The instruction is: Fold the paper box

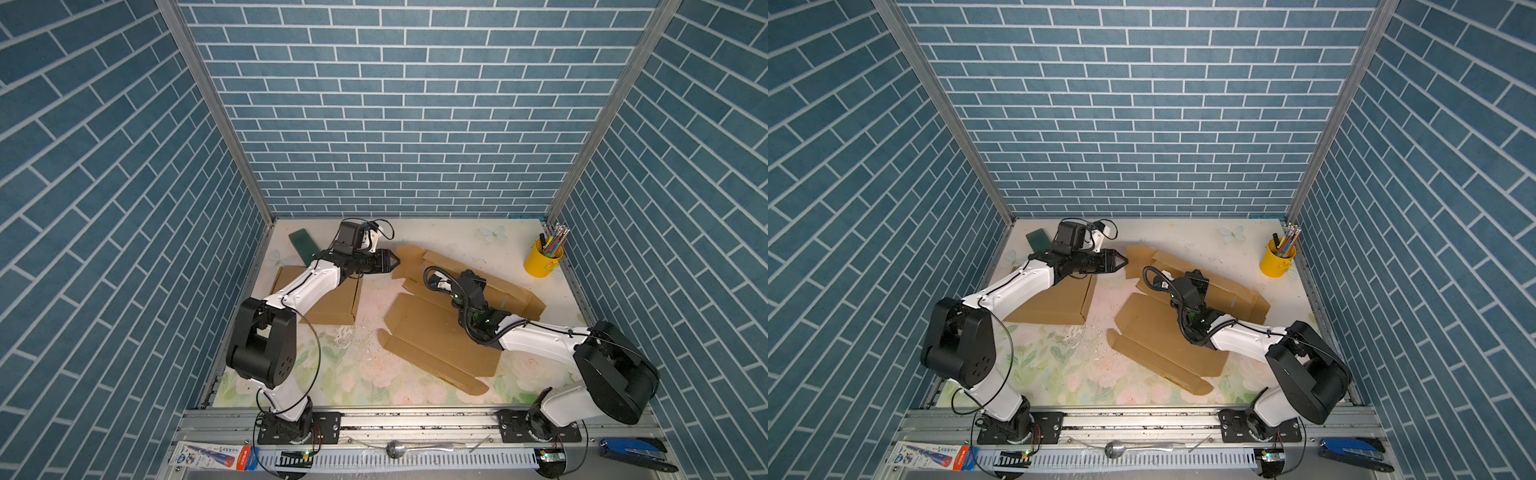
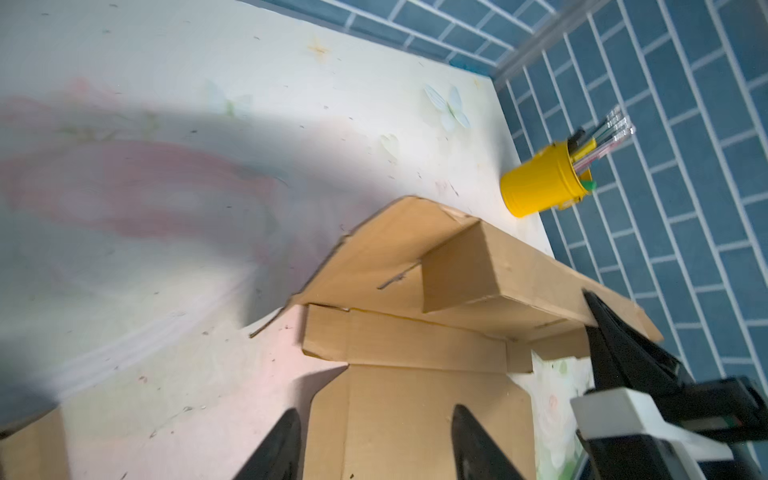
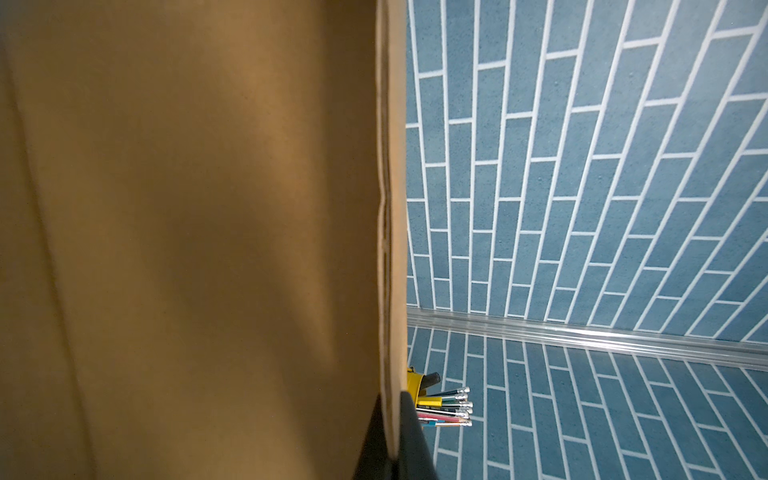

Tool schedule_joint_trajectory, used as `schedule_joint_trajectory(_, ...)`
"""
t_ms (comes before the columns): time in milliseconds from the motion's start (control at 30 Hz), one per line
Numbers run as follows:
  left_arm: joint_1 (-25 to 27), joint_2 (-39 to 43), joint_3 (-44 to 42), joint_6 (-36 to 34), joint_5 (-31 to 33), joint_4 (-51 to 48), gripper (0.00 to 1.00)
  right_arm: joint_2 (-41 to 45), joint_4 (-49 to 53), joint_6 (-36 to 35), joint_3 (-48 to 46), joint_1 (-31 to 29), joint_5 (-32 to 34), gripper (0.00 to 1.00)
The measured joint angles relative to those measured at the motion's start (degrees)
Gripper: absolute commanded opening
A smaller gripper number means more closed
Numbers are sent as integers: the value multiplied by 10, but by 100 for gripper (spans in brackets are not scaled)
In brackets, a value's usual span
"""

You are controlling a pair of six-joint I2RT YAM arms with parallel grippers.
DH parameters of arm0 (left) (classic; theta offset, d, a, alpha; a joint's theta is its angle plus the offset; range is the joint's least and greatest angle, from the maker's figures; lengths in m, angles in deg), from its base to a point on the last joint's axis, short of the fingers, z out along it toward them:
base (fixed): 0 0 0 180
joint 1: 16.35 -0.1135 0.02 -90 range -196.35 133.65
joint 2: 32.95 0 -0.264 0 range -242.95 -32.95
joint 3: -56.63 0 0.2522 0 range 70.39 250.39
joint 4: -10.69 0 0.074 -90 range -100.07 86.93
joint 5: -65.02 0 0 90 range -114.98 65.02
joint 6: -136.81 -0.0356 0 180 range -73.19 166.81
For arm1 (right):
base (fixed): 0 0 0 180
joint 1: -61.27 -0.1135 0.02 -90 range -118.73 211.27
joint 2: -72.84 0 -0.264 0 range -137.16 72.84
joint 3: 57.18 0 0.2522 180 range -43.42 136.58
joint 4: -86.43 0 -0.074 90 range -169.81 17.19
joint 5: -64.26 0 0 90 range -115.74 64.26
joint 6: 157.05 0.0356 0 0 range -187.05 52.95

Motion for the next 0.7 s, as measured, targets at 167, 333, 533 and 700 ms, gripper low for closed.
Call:
schedule_joint_trajectory(167,36,-43,-32,18,20,45,58,0,0,0,0,0,-1,0)
schedule_joint_trajectory(333,74,-95,-34,29,48,75,63,0,0,0,0,0,-1,0)
schedule_joint_trajectory(533,80,-141,-32,28,87,113,68,0,1,0,0,0,-1,0)
schedule_joint_trajectory(700,81,-173,-17,28,98,142,68,0,2,1,0,0,-2,0)
